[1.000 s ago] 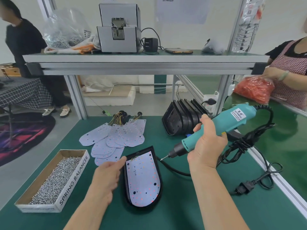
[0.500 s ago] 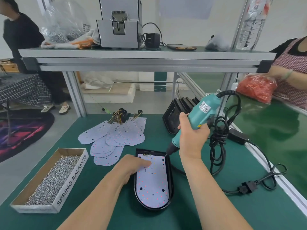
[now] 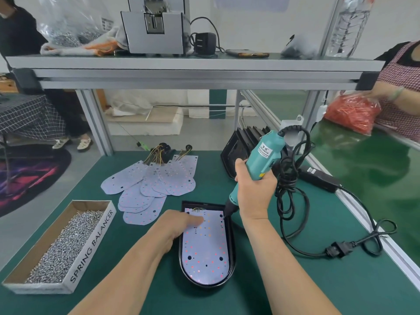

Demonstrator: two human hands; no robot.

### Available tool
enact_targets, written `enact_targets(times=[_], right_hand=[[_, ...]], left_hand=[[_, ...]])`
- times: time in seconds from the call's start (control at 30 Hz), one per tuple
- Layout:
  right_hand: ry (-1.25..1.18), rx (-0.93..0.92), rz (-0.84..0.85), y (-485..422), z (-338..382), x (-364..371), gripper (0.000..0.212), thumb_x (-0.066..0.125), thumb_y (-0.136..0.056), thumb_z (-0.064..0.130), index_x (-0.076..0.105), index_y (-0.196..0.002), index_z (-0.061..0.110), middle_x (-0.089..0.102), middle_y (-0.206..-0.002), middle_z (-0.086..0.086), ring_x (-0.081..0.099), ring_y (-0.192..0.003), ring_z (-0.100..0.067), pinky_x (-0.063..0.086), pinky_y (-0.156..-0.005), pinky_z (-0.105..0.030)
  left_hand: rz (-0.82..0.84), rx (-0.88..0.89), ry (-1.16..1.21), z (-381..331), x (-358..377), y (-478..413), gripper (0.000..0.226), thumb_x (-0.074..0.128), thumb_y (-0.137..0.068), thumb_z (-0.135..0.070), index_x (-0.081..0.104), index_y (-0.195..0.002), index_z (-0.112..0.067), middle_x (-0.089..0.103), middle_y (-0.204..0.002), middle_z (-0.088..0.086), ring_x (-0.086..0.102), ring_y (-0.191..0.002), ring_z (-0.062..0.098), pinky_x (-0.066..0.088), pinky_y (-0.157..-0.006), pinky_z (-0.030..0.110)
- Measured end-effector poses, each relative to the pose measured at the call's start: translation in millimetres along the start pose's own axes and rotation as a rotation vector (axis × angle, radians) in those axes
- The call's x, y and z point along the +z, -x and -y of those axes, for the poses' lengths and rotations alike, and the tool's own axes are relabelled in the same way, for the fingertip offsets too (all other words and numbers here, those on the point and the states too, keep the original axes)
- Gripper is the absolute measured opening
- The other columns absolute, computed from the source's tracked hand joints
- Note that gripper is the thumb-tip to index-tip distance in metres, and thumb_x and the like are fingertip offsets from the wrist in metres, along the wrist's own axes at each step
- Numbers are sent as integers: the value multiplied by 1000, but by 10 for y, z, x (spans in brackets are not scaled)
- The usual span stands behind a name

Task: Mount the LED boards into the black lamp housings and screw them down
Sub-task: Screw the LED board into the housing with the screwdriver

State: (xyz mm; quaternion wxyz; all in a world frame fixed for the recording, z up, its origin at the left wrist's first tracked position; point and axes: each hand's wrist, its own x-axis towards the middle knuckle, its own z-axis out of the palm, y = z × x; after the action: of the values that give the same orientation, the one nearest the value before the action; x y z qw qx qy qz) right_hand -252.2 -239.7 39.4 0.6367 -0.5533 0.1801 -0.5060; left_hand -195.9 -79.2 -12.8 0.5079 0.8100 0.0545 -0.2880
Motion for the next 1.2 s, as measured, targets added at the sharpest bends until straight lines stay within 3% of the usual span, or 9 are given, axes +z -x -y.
enact_targets(times=[0.23,0.37,0.57,0.73,0.9,1.0,1.1,1.2], right_hand=[[26,9,14,19,-16,3,32,73,-77,27,57,-76,-1,54,-60,-3,51,-58,-19,47,-56,-30],[36,1,37,29,-8,19,32,72,-77,27,56,-74,-1,54,-59,-2,50,-56,-18,46,-54,-30],[25,-15,57,38,-5,23,33,71,-77,25,53,-72,-2,52,-58,-3,49,-55,-18,44,-53,-29],[22,0,88,50,-34,45,34,71,-77,23,49,-68,-2,48,-54,3,44,-52,-16,41,-50,-27],[53,-7,99,85,-34,101,38,70,-75,22,38,-64,4,38,-52,4,33,-49,-13,33,-47,-25],[26,33,71,71,-8,60,29,70,-75,23,46,-66,9,43,-53,6,39,-49,-12,38,-47,-24],[-1,65,56,79,46,-20,31,72,-75,27,54,-70,3,50,-60,-5,47,-57,-18,44,-54,-26],[-72,13,44,72,194,-76,23,75,-80,24,59,-62,24,53,-56,1,50,-53,-12,45,-54,-18]], left_hand=[[6,8,12,-1,1,10,30,87,-73,-30,64,-85,-14,57,-82,-5,54,-78,12,36,-83,30],[-4,24,18,9,7,-2,29,87,-73,-30,64,-83,-15,57,-81,-7,49,-72,4,35,-80,29],[-7,13,22,15,14,-2,41,87,-73,-31,73,-103,-8,70,-104,6,61,-86,16,39,-76,27],[-12,3,38,26,22,-21,46,86,-73,-30,71,-109,-7,69,-111,8,62,-100,23,40,-82,29],[-28,-10,34,16,37,-19,49,86,-73,-31,68,-111,-6,65,-112,7,59,-101,24,40,-84,31],[-25,-23,28,0,35,-8,46,86,-73,-31,69,-109,-8,66,-114,8,59,-102,25,40,-85,32],[-11,-32,23,-10,23,19,41,86,-74,-31,72,-106,-10,65,-114,7,56,-101,23,38,-86,32],[-9,-26,30,-15,2,23,52,87,-73,-33,71,-116,-8,63,-119,7,53,-103,23,37,-87,32]])
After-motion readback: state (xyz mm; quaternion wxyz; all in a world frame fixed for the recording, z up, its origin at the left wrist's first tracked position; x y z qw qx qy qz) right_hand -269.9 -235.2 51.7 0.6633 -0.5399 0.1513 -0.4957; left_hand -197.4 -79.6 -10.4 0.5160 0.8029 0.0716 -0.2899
